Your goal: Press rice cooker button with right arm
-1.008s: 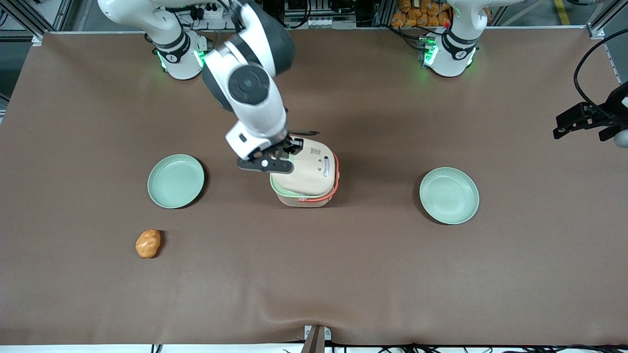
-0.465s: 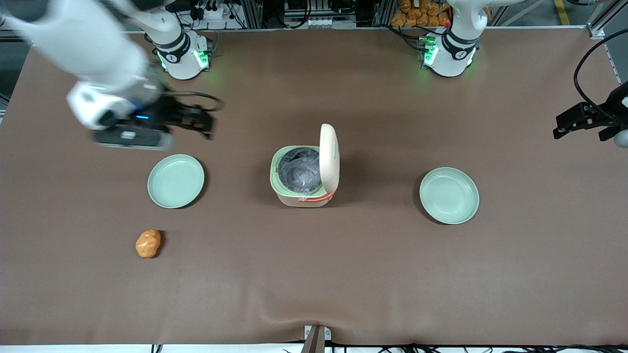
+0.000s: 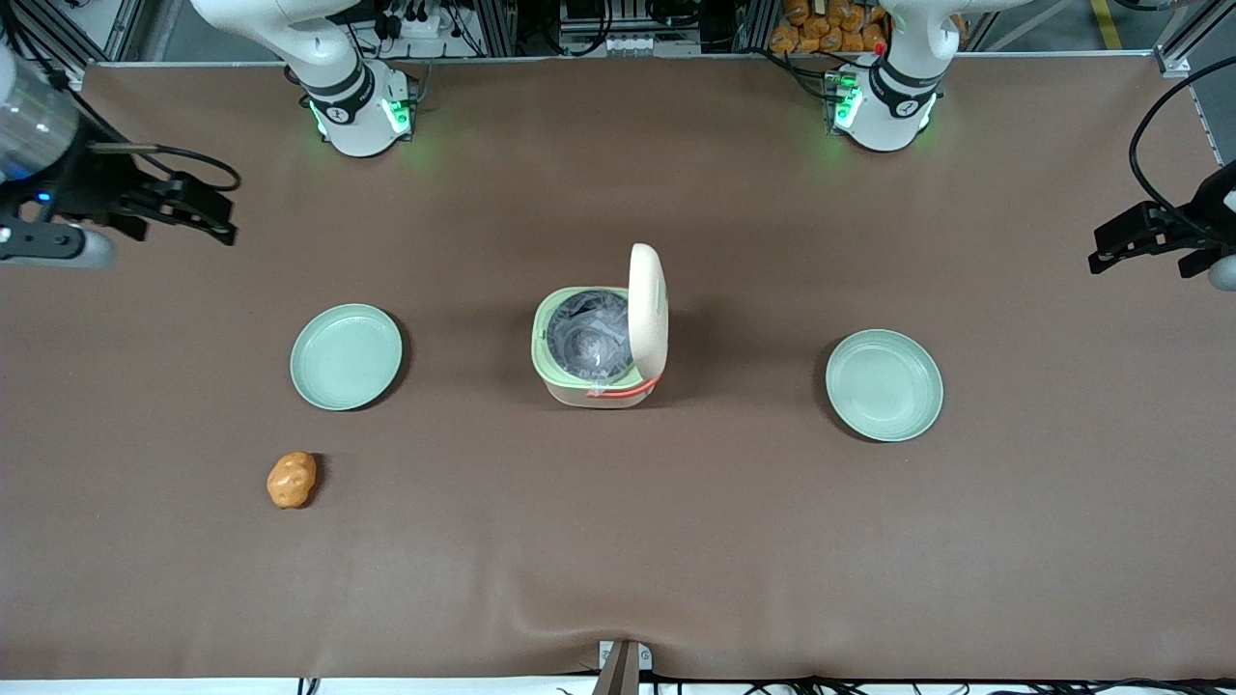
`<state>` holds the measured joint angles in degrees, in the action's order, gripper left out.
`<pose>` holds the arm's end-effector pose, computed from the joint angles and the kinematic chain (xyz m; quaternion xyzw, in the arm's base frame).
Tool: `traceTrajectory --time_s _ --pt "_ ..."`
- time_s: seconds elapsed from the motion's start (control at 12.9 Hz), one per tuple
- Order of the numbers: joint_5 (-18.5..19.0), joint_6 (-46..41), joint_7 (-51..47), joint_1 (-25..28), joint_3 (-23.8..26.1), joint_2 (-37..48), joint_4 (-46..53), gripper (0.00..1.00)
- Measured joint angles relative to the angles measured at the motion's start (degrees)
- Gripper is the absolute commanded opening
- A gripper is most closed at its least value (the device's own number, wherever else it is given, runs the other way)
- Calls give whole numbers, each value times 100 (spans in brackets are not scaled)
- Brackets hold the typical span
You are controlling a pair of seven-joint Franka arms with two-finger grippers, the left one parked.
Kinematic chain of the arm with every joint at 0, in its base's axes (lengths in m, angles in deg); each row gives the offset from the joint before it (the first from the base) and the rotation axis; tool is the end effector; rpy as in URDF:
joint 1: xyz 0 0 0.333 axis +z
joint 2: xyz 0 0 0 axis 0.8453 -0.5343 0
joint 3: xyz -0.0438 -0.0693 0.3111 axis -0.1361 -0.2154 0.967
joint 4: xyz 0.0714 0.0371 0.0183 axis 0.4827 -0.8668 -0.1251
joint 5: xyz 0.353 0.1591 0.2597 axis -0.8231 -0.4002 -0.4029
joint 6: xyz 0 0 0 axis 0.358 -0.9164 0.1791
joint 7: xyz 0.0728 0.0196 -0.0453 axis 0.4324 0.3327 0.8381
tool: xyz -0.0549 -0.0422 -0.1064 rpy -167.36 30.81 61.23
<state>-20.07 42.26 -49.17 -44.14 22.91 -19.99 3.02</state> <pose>0.6239 0.0835 0.6645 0.9989 -0.0226 -0.0405 0.0032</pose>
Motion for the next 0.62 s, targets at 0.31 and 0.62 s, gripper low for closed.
traceTrajectory --time_s 0.31,0.62 --pt "8 634 602 -447 -2 481 -926 100" --pt "9 1209 610 -504 13 1270 -2143 100"
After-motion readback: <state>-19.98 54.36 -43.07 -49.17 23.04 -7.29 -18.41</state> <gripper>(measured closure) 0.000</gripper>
